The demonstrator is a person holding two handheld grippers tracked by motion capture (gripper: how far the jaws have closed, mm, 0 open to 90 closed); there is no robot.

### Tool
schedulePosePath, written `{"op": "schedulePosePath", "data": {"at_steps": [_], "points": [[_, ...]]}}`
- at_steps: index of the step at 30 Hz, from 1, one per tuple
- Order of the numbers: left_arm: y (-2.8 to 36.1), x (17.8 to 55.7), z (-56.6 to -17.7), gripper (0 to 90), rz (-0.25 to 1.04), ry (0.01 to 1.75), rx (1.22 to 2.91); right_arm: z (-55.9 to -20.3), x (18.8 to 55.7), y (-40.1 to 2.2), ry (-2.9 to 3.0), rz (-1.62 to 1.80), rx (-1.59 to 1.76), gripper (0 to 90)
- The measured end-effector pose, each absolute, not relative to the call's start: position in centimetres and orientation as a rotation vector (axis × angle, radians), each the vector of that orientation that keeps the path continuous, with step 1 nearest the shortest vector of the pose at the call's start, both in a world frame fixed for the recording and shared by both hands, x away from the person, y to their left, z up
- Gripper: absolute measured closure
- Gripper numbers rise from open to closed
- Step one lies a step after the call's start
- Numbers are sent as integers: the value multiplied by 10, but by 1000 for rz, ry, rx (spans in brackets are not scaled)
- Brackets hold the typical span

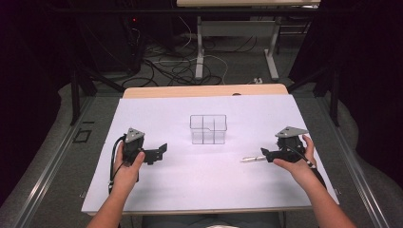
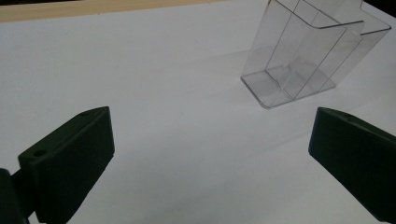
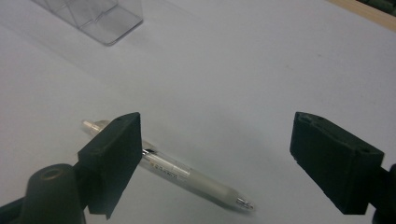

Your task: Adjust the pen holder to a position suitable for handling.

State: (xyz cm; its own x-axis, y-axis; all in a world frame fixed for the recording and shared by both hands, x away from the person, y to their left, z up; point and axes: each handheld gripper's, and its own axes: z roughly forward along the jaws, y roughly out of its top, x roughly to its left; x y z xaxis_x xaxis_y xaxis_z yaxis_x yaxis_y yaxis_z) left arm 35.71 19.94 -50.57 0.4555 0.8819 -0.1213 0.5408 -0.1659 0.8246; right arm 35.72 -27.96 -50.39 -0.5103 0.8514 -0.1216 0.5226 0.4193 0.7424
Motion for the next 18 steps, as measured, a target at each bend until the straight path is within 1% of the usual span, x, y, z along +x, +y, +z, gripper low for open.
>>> {"op": "schedulePosePath", "data": {"at_steps": [1, 3, 9, 11, 16, 18], "points": [[199, 357, -506, 3, 495, 1204, 1839, -503, 358, -278, 2212, 878, 1119, 201], [199, 358, -507, 3, 496, 1199, 1844, -501, 359, -276, 2249, 840, 1030, 216], [199, 360, -509, 3, 500, 1209, 1838, -495, 365, -267, 2390, 699, 810, 343], [200, 361, -509, 3, 501, 1203, 1842, -494, 367, -263, 2428, 652, 725, 371], [199, 360, -510, 3, 498, 1206, 1841, -494, 371, -252, 2462, 530, 564, 382], [200, 360, -511, 3, 496, 1208, 1844, -491, 372, -249, 2479, 430, 476, 380]]}}
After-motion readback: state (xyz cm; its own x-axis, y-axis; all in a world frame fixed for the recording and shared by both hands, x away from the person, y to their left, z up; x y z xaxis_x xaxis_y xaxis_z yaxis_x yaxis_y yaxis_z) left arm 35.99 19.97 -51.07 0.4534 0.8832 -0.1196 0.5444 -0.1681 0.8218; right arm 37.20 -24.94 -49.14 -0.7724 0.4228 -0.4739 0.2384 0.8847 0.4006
